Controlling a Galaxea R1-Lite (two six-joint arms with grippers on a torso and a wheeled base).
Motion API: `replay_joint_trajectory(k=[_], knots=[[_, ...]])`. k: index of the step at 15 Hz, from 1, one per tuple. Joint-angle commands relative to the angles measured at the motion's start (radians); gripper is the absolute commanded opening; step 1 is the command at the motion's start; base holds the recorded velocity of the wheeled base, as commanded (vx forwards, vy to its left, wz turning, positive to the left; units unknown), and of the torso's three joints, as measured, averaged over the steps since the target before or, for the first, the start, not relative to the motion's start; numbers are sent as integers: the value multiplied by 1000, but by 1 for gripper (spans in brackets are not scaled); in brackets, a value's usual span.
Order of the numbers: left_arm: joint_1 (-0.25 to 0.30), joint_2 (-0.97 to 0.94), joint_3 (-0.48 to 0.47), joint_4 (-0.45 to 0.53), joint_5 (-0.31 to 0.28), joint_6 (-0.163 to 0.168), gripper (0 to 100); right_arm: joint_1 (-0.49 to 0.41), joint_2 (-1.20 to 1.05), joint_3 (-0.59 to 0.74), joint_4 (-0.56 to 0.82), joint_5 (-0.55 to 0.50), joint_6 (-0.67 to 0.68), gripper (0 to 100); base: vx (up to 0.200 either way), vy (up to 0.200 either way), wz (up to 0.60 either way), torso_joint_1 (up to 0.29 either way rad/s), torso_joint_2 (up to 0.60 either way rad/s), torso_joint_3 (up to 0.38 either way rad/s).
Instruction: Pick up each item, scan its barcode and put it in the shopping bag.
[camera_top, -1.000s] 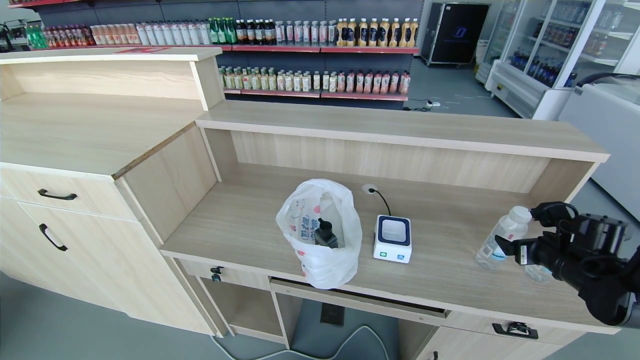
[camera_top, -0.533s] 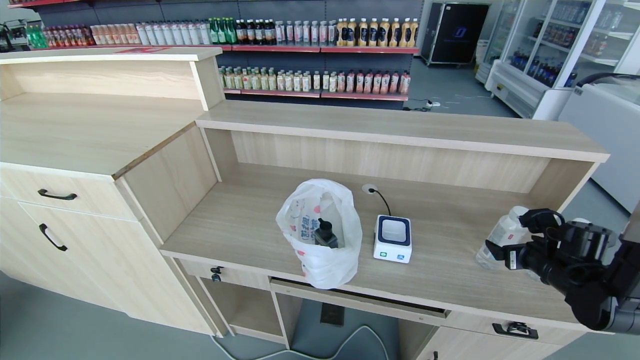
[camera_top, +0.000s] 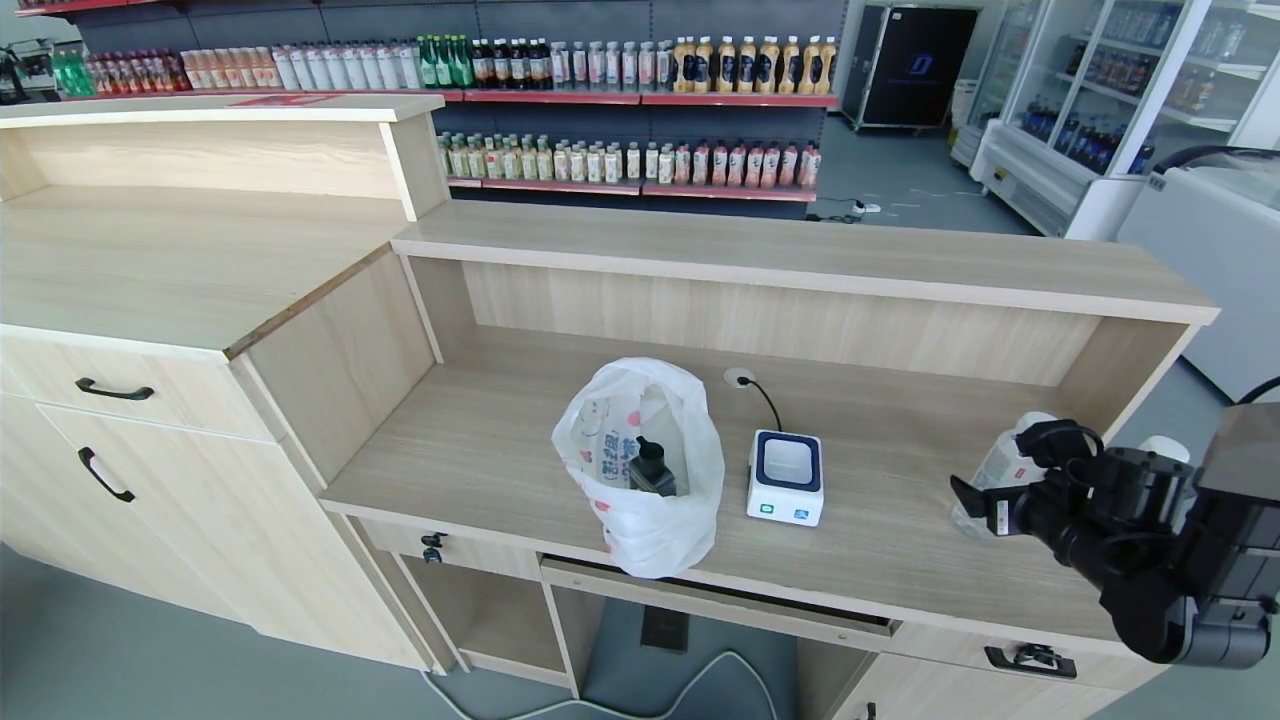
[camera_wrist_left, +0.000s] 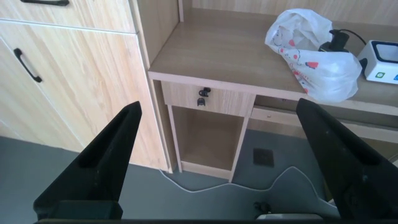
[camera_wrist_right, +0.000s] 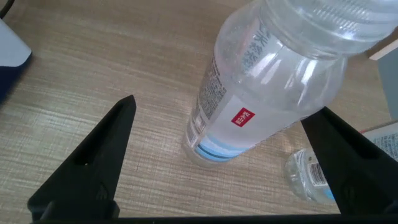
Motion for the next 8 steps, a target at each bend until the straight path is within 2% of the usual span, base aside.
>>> replay_joint_trajectory(k=[1, 8], knots=[[0, 0, 0, 0, 0, 0, 100, 2, 20, -12, -1, 0, 1, 100, 0, 0, 0, 0, 0, 0], [0, 0, 0, 0, 0, 0, 100, 20, 42, -72, 10, 0, 84, 100, 0, 0, 0, 0, 0, 0]])
